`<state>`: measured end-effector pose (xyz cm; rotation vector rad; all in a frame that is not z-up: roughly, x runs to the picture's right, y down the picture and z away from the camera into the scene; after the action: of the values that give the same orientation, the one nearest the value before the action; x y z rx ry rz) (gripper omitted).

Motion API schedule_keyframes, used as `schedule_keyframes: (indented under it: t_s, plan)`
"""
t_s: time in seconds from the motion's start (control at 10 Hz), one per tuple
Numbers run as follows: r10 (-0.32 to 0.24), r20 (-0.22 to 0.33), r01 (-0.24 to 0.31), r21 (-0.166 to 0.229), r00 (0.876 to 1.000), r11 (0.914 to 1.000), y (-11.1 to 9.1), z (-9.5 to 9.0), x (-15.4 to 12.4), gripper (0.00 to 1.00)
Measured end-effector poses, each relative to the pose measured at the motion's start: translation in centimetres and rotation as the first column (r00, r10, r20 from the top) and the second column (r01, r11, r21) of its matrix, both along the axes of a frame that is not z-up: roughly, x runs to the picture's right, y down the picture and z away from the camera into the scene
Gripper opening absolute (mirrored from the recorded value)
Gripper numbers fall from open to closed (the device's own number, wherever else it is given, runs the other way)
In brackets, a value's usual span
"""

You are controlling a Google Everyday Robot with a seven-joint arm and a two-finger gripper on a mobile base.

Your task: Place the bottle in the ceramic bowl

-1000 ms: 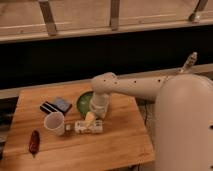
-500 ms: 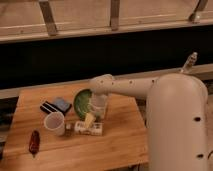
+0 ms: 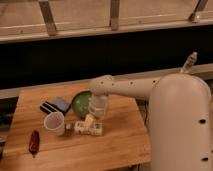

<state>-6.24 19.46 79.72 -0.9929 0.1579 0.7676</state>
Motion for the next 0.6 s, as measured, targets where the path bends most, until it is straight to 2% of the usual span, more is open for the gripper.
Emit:
schedule_keyframes:
  t_s: [0.2, 0.3, 0.6]
  plan:
    - [-0.001, -0.001, 0.001, -0.005, 1.0, 1.0, 0.6, -0.8, -0.2, 0.7]
    - [-0.009, -0.003, 0.009, -0.02, 1.0, 0.9998, 1.3, -1.0, -0.3, 0.7]
    - [-0.049, -0.003, 0.048, -0.064, 0.999, 0.9968, 2.5, -0.4, -1.2, 0.7]
